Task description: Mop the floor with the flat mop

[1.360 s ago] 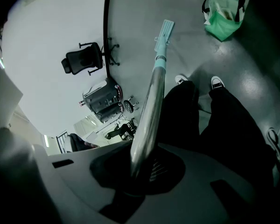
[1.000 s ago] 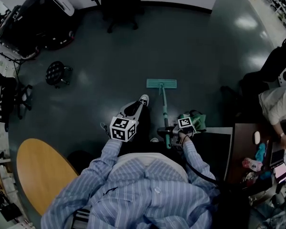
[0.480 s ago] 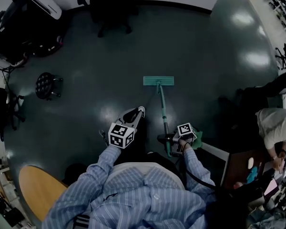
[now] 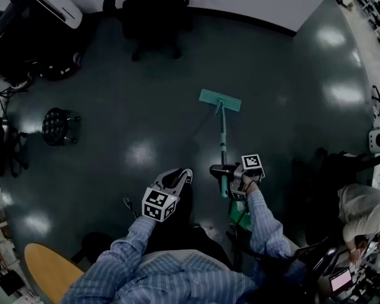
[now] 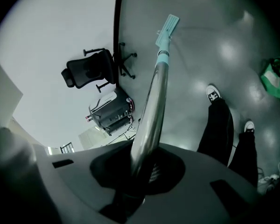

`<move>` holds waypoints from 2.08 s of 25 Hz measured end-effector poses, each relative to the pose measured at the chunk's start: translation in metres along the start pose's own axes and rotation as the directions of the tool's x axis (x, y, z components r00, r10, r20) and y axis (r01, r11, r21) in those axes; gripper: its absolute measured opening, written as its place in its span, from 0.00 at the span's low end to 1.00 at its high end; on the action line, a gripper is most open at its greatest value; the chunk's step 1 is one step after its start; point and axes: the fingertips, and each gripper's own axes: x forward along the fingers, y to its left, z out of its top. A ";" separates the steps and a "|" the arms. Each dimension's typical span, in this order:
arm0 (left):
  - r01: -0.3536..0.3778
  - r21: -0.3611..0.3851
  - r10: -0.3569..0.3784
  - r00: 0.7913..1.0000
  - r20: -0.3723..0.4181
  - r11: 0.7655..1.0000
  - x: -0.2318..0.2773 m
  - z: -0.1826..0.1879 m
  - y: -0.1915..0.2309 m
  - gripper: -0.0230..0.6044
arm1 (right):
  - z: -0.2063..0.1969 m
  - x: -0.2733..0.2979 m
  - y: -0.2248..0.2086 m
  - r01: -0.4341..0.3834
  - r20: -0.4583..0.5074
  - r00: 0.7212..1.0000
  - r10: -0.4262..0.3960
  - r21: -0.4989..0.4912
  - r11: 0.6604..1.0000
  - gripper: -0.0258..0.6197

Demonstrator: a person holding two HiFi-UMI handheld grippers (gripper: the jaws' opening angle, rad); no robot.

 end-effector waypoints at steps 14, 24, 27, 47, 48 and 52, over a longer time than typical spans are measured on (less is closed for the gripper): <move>-0.086 -0.131 0.079 0.995 -0.056 0.988 0.031 -0.017 0.093 0.13 | 0.266 0.018 0.118 0.145 0.084 0.987 -0.137 -0.099 0.984 0.14; -0.093 -0.169 0.075 0.991 -0.111 0.981 0.043 -0.048 0.094 0.13 | 0.343 0.020 0.146 0.159 0.135 0.981 -0.142 -0.125 0.979 0.14; -0.087 -0.170 0.069 0.992 -0.107 0.982 0.043 -0.044 0.092 0.13 | 0.336 0.027 0.143 0.184 0.132 0.977 -0.166 -0.138 0.973 0.14; -0.064 -0.099 0.062 0.998 -0.026 0.993 -0.005 -0.036 0.050 0.13 | 0.151 -0.002 0.035 0.157 0.095 0.984 -0.150 -0.070 0.985 0.13; -0.059 -0.091 0.057 0.998 -0.024 0.994 -0.008 -0.039 0.042 0.13 | 0.137 -0.004 0.025 0.159 0.091 0.984 -0.153 -0.068 0.985 0.13; -0.034 -0.072 0.034 0.999 -0.004 0.997 -0.025 -0.048 0.012 0.13 | 0.080 -0.015 -0.013 0.176 0.075 0.982 -0.171 -0.062 0.983 0.13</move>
